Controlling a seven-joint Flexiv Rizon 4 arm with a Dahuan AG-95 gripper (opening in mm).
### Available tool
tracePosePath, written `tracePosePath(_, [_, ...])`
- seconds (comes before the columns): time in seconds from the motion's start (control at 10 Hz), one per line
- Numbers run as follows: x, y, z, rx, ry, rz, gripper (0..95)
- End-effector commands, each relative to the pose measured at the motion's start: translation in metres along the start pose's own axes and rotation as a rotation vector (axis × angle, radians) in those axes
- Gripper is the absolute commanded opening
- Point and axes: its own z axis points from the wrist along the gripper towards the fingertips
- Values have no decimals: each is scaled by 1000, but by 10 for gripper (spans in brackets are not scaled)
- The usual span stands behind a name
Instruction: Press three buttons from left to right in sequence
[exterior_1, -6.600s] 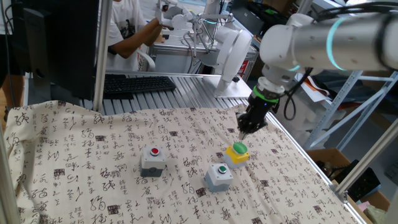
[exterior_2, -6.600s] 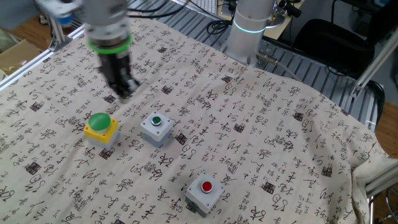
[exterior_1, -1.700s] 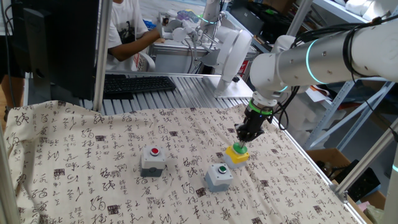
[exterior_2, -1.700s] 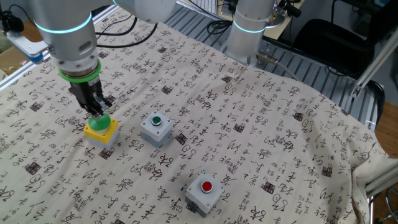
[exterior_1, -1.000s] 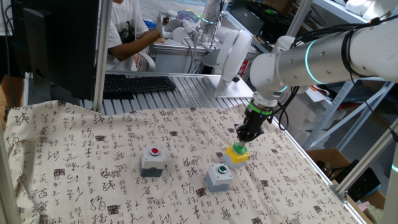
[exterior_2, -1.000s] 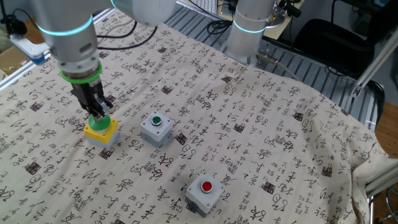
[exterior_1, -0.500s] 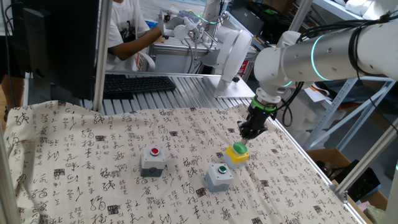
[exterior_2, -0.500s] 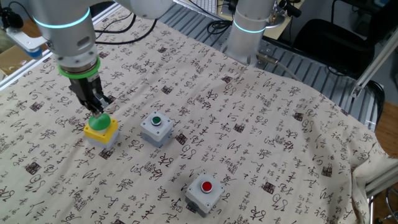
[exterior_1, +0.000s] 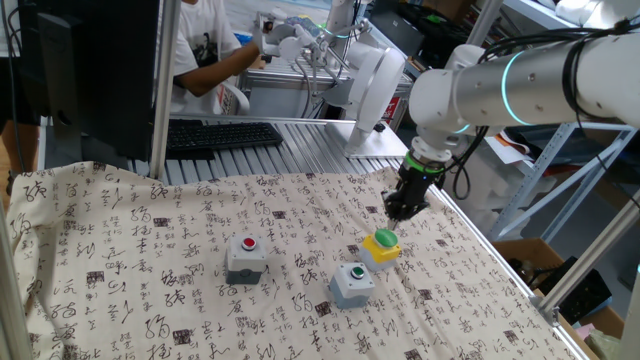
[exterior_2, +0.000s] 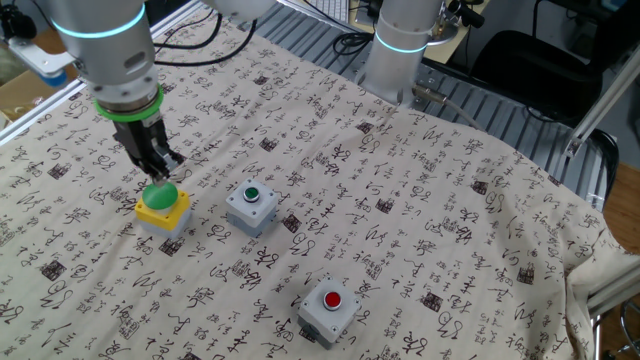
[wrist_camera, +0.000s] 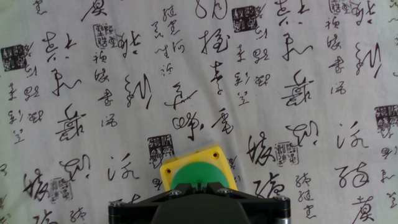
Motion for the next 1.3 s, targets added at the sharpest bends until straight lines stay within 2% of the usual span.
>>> tracePosePath(0.1, [4, 3, -5, -2, 6, 7, 0])
tracePosePath(0.5, [13, 10, -10, 3, 19, 33, 0])
tracePosePath(1.0, [15, 12, -9, 2, 13, 39, 0])
tracePosePath(1.2, [28, 18, -6, 2, 11, 43, 0])
tracePosePath(1.3, [28, 18, -6, 2, 11, 43, 0])
